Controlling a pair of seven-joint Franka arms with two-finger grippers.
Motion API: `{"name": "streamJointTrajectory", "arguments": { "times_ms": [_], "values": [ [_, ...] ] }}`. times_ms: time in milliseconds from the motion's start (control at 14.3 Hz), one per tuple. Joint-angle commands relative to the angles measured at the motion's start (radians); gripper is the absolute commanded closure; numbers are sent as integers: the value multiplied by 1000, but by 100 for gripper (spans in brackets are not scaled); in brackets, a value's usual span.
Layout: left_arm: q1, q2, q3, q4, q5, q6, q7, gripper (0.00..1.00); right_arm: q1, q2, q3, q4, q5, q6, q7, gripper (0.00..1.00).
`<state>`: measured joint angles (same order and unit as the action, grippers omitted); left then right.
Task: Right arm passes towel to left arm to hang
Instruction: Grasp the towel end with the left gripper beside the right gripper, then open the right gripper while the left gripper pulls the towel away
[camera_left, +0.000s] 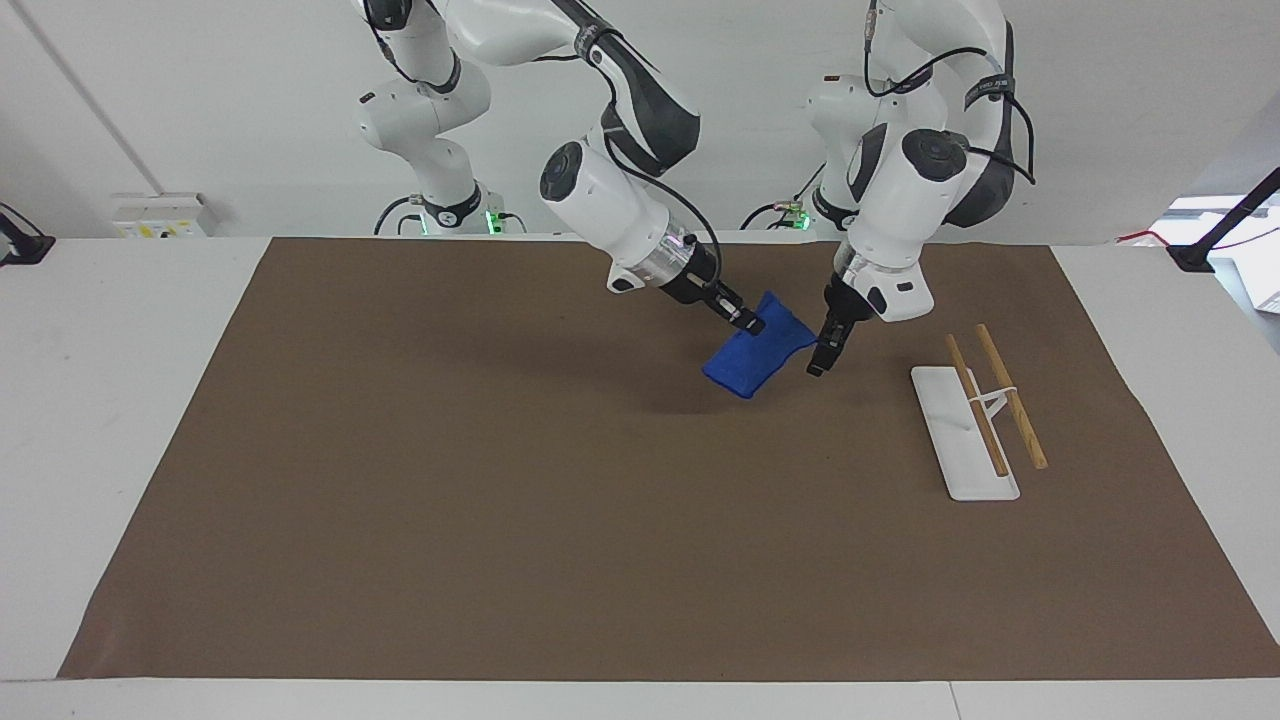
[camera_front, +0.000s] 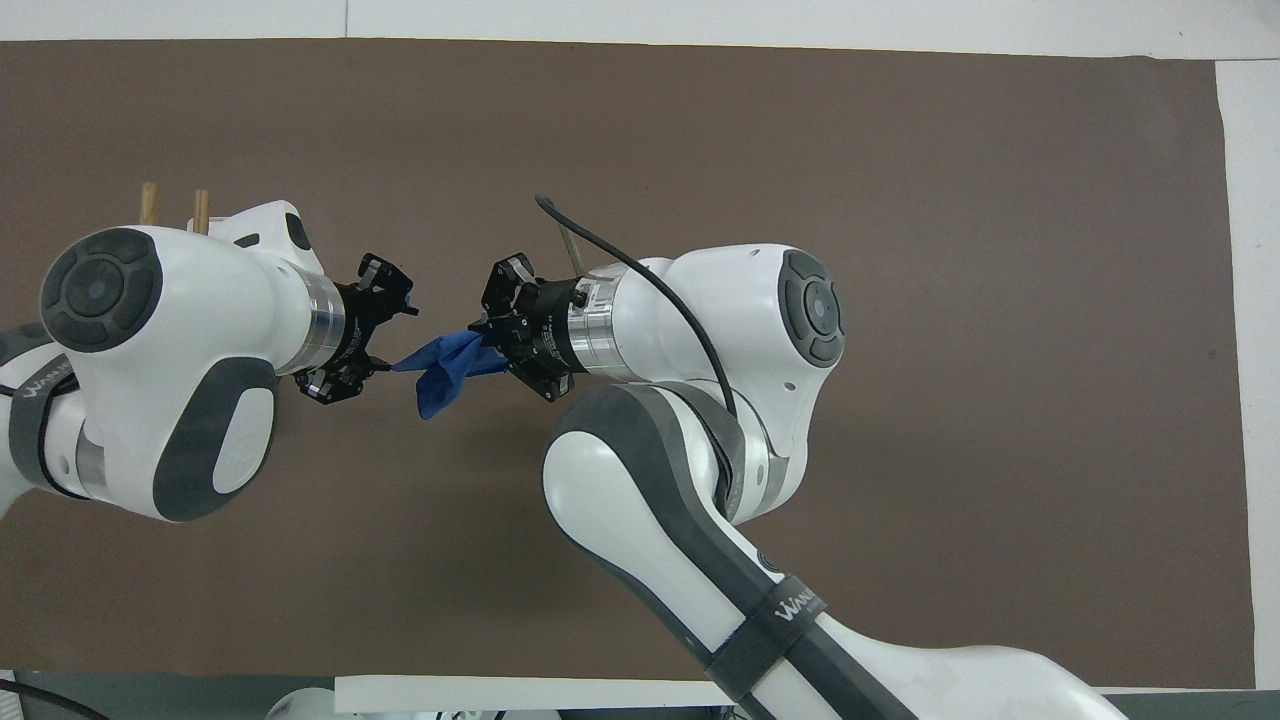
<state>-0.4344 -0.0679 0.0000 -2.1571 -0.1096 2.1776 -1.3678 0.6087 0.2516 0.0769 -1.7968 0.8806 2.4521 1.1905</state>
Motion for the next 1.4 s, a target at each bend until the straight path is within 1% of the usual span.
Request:
{"name": "streamJointTrajectory", "arguments": {
  "times_ms": [0,140,350,559,629,839,979,1049,1119,1189,1329],
  "values": [
    [-27,-27,14,-24,-9,-30,-10,34,3,-11,0,-16,18,16,-6,100],
    [-27,-27,14,-24,-9,-30,-10,35,3,-11,0,-16,18,16,-6,100],
    [-41,-35,14,-30,-9,-84,-10,35,3,-11,0,-18,18,16,-6,100],
    [-43,-38,14,-32,-9,-88,-11,35,3,-11,0,-18,18,16,-8,100],
    [-43,-36,14,-29,-9,-85,-11,39,3,-11,0,-18,18,16,-8,100],
    [-40,-27,14,-17,-7,-53,-8,59,3,-12,0,-21,18,16,-8,100],
    [-38,-27,14,-17,-9,-48,-7,69,3,-12,0,-21,18,16,-8,100],
    [-38,-27,14,-18,-9,-54,-10,86,3,-12,0,-24,18,18,-9,100],
    [-38,-27,14,-18,-7,-56,-7,98,5,-12,0,-27,18,18,-9,100],
    [-37,-27,14,-17,-7,-52,-7,100,6,-14,0,-29,18,18,-9,99],
    [-33,-27,14,-17,-7,-48,-4,100,11,-14,0,-27,18,18,-9,99]
  ]
}}
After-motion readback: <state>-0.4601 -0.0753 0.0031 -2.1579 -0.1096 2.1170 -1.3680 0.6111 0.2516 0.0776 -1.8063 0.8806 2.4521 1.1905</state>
